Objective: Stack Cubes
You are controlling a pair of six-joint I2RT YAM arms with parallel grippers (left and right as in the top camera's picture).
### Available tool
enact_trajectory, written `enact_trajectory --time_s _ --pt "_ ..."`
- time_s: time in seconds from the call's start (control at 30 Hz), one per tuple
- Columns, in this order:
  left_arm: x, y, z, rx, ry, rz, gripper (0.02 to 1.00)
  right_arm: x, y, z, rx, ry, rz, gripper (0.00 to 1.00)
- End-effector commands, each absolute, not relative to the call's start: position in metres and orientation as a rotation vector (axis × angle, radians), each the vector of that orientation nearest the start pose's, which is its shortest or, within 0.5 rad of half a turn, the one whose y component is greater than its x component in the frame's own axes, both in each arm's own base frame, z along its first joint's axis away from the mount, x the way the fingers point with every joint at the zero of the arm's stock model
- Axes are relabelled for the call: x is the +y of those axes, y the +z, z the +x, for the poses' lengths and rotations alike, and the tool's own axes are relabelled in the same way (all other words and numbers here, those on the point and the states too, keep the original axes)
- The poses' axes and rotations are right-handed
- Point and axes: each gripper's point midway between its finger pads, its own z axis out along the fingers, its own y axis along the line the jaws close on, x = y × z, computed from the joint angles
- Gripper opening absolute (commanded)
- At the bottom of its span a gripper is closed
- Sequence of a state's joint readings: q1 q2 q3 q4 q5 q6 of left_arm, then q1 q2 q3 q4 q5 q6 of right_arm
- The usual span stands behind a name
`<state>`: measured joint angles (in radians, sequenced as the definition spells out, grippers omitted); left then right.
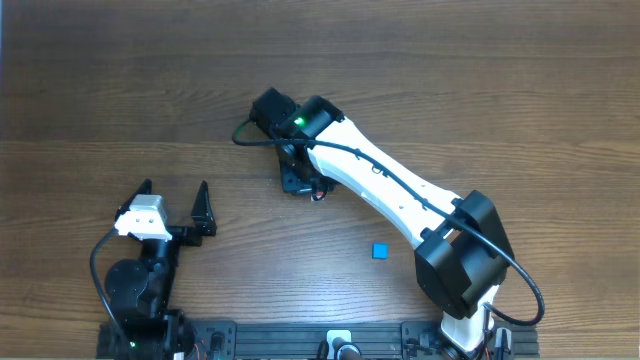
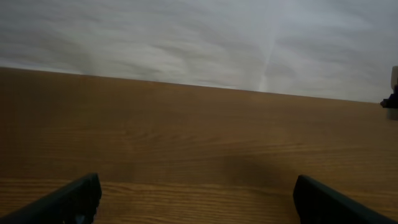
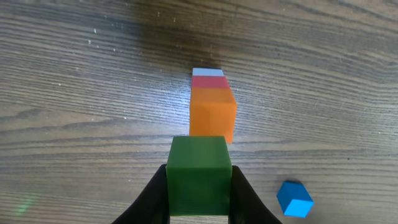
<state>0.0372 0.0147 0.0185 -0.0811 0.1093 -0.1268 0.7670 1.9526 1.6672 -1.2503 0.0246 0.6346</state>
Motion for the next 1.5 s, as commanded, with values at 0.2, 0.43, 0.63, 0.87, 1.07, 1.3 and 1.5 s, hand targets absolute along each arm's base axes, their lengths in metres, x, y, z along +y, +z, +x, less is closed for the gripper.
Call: enact_trajectory --time_s 0.2,0.43,0.63,0.87,1.07,1.3,1.5 --pt "-0.01 0.159 0.245 1.643 -0.152 -0.034 0.998 0.255 0.095 0.282 3.108 -0.002 -0.175 0.009" --pt "-0.01 0.159 0.245 1.643 -0.153 -0.034 0.998 0.254 0.094 0.284 3.105 0.002 -0.167 0.012" --pt "-0.01 0.159 0.245 1.644 -0.153 -0.034 0.998 0.253 0.089 0.285 3.112 -0.006 -0.154 0.012" --pt "-0.01 0.159 0.245 1.643 -0.153 -0.034 1.0 0.253 0.085 0.286 3.108 -0.001 -0.151 0.012" --pt "-0.01 0.159 0.245 1.643 -0.153 -0.034 1.0 0.252 0.084 0.287 3.108 -0.002 -0.147 0.012" --pt "-0.01 0.159 0.245 1.643 -0.153 -0.034 1.0 0.254 0.084 0.289 3.101 0.007 -0.146 0.009" --pt "-0.01 0.159 0.245 1.643 -0.153 -0.034 1.0 0.252 0.084 0.29 3.102 0.006 -0.14 0.014"
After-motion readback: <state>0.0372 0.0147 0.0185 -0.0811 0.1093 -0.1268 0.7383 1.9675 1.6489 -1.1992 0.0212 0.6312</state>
